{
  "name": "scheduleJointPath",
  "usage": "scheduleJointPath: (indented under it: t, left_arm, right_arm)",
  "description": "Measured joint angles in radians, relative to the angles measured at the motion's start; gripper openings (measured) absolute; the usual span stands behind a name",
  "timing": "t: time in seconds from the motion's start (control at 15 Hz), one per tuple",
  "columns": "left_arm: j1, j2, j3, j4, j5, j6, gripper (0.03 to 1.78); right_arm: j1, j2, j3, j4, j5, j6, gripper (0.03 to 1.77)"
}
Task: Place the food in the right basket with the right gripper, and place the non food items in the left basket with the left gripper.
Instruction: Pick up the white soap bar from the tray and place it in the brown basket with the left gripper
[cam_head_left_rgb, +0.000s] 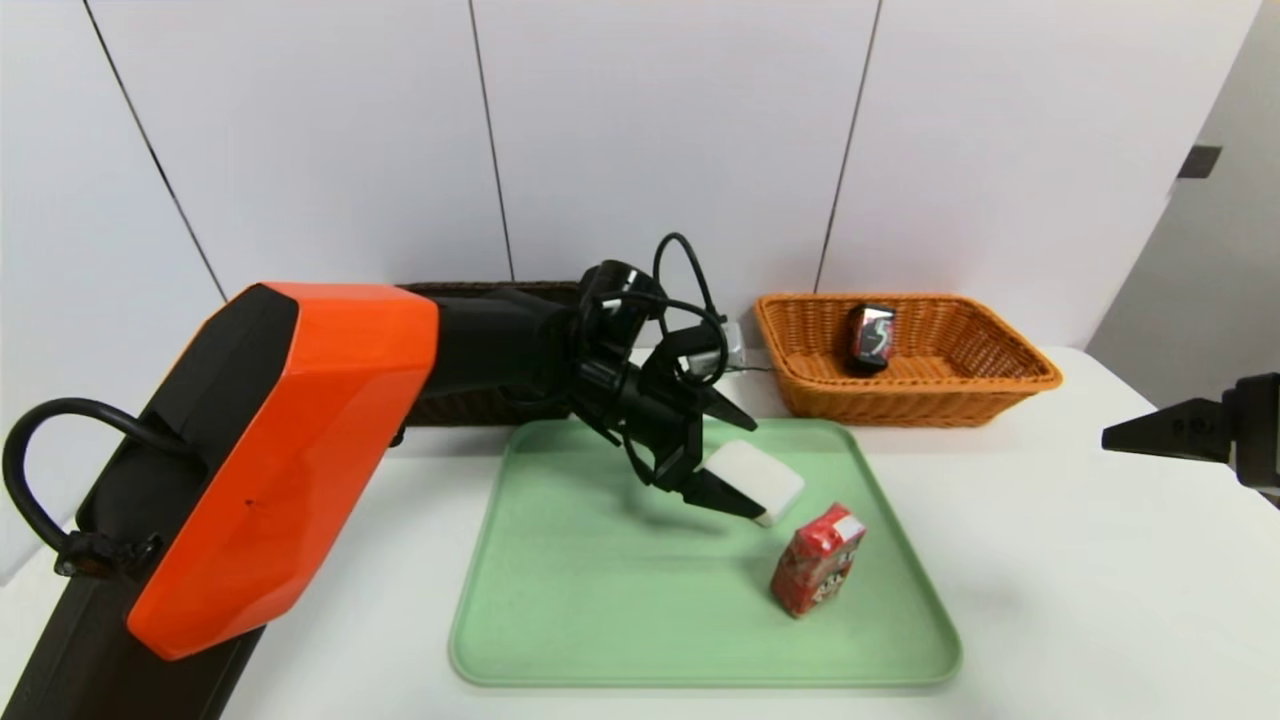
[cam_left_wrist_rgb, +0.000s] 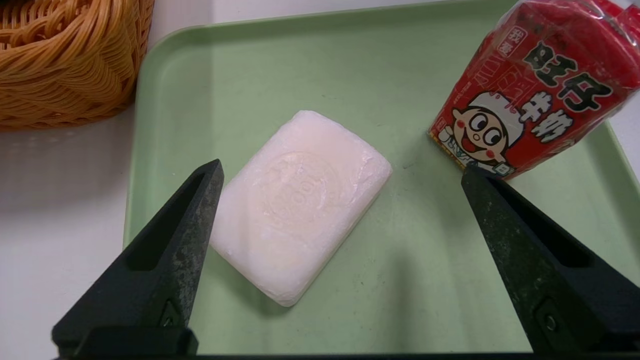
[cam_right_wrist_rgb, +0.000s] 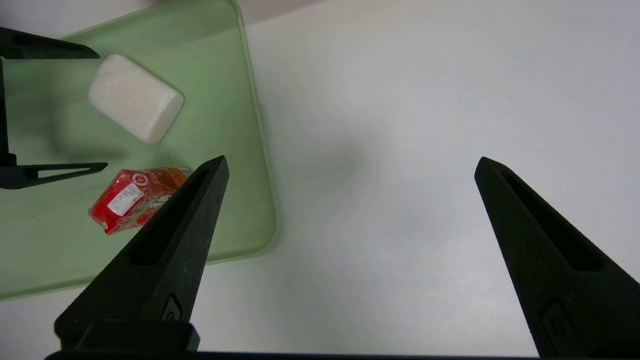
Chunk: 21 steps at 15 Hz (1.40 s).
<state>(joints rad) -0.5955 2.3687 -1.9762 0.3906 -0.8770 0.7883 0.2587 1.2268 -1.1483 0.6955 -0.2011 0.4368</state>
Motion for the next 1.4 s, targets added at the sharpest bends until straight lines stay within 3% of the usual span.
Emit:
scheduleJointPath:
  t: [0.47,1.4]
  left_arm:
    - [-0.001,0.041,-0.011,-0.085,0.029,-0.007,1.69]
    - [-0.003,0.09,-0.01,-0.089,0.059,-0.009,1.69]
  right_arm:
    - [-0.001,-0.009,0.018,-0.003,0.0,0.002,1.7]
    - [-0.001,-0.006,0.019,-0.026,0.0,0.004,1.7]
